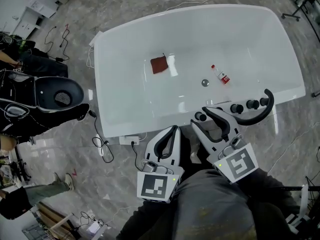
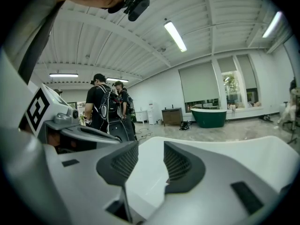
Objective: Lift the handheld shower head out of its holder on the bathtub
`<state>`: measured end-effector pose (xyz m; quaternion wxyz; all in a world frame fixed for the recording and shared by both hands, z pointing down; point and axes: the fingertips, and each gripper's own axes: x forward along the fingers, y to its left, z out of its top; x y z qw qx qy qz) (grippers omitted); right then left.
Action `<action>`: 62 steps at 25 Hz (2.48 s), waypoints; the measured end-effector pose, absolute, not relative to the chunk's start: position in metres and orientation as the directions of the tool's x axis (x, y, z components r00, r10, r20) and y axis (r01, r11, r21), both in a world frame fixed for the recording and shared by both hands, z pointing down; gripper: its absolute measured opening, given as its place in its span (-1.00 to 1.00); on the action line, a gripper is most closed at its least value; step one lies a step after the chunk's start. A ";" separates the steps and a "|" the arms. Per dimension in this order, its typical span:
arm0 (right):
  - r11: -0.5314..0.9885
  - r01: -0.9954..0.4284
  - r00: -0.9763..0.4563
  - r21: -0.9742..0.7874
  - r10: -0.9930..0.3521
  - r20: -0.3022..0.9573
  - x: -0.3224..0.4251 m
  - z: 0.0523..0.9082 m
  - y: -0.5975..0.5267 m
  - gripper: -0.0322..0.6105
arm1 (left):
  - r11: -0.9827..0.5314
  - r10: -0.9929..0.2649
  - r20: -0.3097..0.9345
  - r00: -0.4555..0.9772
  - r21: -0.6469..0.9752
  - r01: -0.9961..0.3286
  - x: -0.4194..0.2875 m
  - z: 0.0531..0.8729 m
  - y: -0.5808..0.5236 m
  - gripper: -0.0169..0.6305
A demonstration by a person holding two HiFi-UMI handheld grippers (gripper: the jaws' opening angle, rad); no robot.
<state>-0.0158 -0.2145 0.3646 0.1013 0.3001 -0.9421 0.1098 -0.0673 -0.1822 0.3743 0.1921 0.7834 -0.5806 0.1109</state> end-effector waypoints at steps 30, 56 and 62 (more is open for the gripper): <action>0.805 -0.579 -0.787 0.133 -0.594 0.165 -0.020 0.489 -0.228 -0.24 | -0.271 -0.849 0.416 0.327 0.190 -0.944 -0.069 0.523 -0.201 -0.94; 0.780 -0.621 -0.734 0.077 -0.613 0.293 -0.013 0.587 -0.226 -0.72 | -0.289 -0.797 0.489 0.356 0.209 -0.934 -0.072 0.575 -0.215 -0.94; 0.772 -0.630 -0.721 0.083 -0.621 0.308 -0.014 0.587 -0.228 -0.72 | -0.285 -0.794 0.495 0.352 0.208 -0.936 -0.077 0.571 -0.214 -0.94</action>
